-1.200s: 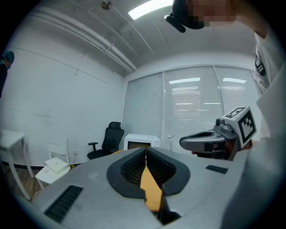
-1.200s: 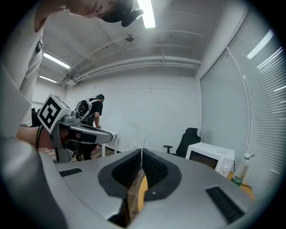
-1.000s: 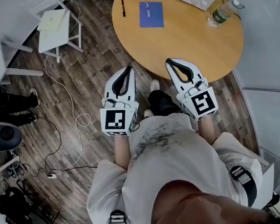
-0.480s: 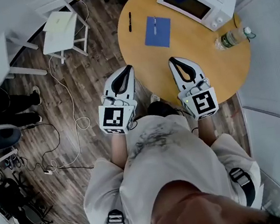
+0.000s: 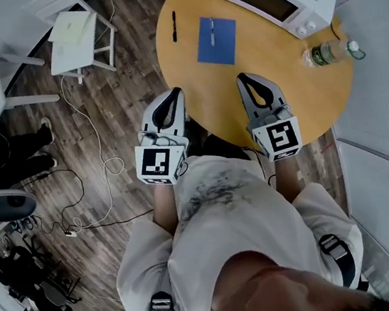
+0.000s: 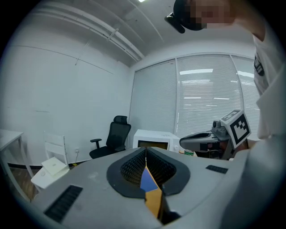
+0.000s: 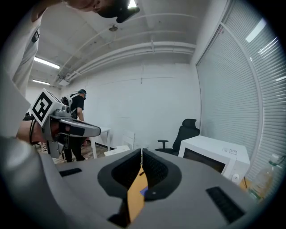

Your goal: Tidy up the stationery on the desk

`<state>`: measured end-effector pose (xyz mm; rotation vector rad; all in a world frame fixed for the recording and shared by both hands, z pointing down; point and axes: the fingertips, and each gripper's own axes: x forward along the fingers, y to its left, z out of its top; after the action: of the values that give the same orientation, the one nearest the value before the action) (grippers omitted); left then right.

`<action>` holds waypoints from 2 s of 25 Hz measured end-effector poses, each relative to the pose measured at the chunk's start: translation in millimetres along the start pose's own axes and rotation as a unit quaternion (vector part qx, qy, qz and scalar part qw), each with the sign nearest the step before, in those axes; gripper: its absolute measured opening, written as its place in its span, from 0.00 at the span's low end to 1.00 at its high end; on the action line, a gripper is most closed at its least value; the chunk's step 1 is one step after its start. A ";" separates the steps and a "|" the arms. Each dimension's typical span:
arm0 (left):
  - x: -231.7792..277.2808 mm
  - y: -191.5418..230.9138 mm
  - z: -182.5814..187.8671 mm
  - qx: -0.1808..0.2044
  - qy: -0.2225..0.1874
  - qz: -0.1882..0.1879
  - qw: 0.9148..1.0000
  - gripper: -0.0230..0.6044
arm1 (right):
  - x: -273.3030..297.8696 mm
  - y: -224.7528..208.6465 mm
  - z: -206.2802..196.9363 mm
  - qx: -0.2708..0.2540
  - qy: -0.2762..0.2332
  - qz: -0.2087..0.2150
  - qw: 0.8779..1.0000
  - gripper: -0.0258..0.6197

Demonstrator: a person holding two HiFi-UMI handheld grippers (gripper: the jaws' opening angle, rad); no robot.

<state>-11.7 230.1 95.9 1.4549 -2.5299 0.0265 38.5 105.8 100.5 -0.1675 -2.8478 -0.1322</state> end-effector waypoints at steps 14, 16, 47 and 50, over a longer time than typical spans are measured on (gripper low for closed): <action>104.5 42.4 -33.3 -0.016 0.039 -0.101 0.994 0.06 | 79.3 -45.8 -40.7 0.036 0.051 -0.085 0.994 0.14; 115.9 48.3 -35.6 -0.019 0.046 -0.114 0.992 0.06 | 88.9 -52.5 -40.6 0.038 0.050 -0.096 0.993 0.14; 226.6 72.3 -118.5 -0.009 0.126 -0.261 0.957 0.06 | 179.9 -91.3 -109.0 0.082 0.137 -0.194 0.968 0.14; 238.5 71.4 -129.5 -0.005 0.134 -0.264 0.955 0.06 | 186.5 -97.8 -126.1 0.094 0.151 -0.195 0.965 0.14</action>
<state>-164.7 79.7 276.7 1.9250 -1.8670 0.1134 -116.8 14.5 267.2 0.4206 -2.5336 0.0315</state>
